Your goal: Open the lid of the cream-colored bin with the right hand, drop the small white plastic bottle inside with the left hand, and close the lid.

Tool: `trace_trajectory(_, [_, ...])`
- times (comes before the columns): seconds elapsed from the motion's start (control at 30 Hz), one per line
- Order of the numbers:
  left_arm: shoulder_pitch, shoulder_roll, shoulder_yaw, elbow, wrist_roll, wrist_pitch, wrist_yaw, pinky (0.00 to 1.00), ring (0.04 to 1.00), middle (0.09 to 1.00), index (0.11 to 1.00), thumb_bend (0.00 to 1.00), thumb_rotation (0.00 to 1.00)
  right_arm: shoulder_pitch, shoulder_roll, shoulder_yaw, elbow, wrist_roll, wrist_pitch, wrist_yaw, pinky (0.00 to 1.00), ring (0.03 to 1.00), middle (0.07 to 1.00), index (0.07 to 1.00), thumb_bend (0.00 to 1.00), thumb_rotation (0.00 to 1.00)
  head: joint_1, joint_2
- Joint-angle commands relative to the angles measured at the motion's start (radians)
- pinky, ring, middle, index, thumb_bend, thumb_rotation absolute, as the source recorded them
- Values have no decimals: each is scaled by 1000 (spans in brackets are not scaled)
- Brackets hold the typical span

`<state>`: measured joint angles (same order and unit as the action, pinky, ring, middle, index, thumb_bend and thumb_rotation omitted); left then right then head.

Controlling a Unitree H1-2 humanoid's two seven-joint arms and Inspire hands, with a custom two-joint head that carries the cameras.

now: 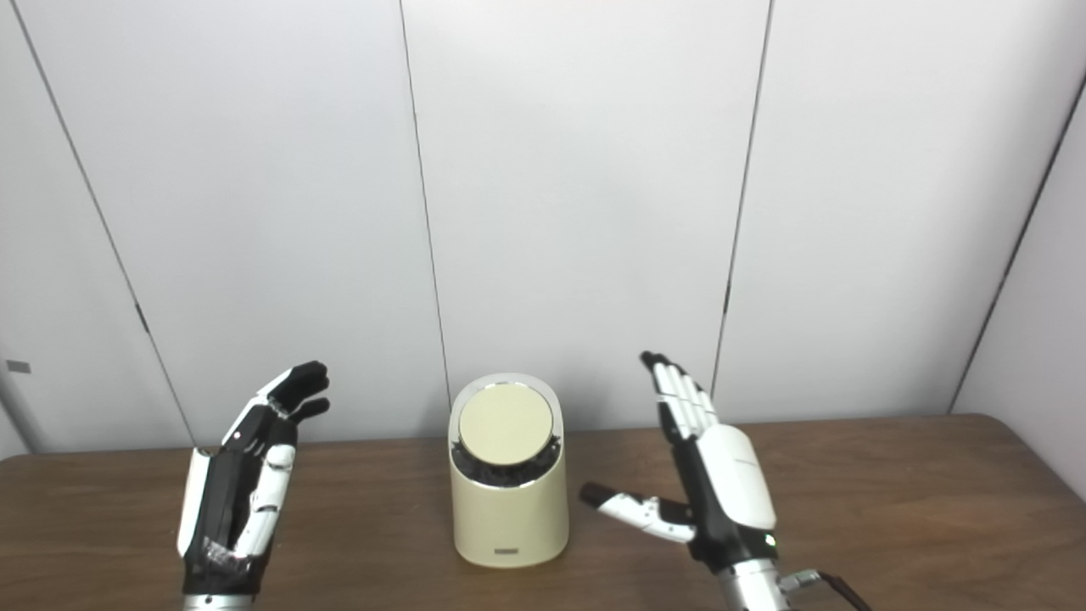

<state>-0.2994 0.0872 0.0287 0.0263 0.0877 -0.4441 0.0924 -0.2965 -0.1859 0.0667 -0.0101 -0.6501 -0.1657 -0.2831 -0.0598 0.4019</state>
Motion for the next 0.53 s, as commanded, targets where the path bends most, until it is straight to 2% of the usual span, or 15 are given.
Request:
trace_trajectory(0.0, [-27,12,-2,-22,11,-25,-1,795,845,851,831,282,782,-25,8,-16,-16,19,-74,-61,907,986,990,972,479,942,-1,2])
trace_trajectory(0.07, [-24,14,-3,-24,26,-25,4,793,849,854,833,274,793,-17,7,-28,-5,40,-125,-100,856,957,966,936,397,941,-1,6])
trace_trajectory(0.1, [-24,14,-3,-24,31,-25,6,792,853,857,834,264,799,-14,8,-33,-1,50,-141,-111,811,919,930,895,338,904,-1,6])
trace_trajectory(0.27, [-24,16,-10,-25,50,-25,11,802,869,867,840,242,800,-5,20,-60,7,138,-221,-132,734,862,873,825,227,790,-6,5])
trace_trajectory(0.4, [-25,10,-15,-25,56,-25,18,806,874,869,842,243,801,0,40,-91,-11,216,-222,-117,701,825,825,777,181,681,-2,4])
trace_trajectory(0.5, [-25,10,-18,-27,62,-25,22,808,874,870,843,238,807,5,42,-101,-29,243,-212,-94,701,826,823,773,153,616,2,6])
